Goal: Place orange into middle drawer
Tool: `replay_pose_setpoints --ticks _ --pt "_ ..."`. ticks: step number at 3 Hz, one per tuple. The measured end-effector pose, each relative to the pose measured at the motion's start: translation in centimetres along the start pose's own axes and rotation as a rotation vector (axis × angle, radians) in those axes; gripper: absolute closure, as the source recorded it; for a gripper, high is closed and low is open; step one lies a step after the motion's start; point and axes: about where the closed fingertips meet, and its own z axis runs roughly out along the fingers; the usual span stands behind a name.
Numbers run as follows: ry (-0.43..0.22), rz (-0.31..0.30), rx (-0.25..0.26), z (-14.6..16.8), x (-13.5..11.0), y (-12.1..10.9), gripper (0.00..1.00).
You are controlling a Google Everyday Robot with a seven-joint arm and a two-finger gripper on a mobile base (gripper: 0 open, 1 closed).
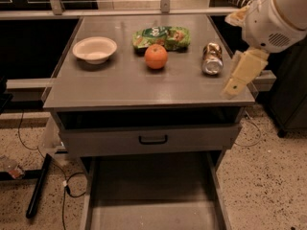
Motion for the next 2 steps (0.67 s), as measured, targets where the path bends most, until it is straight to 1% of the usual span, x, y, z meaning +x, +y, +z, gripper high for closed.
replay_pose_setpoints --ticks 1,2 --pt "-0.213 -0.029 0.043 1.2 -0.1 -3.3 0.00" --pt "-0.433 -0.033 0.034 2.3 -1.3 -5.5 0.00"
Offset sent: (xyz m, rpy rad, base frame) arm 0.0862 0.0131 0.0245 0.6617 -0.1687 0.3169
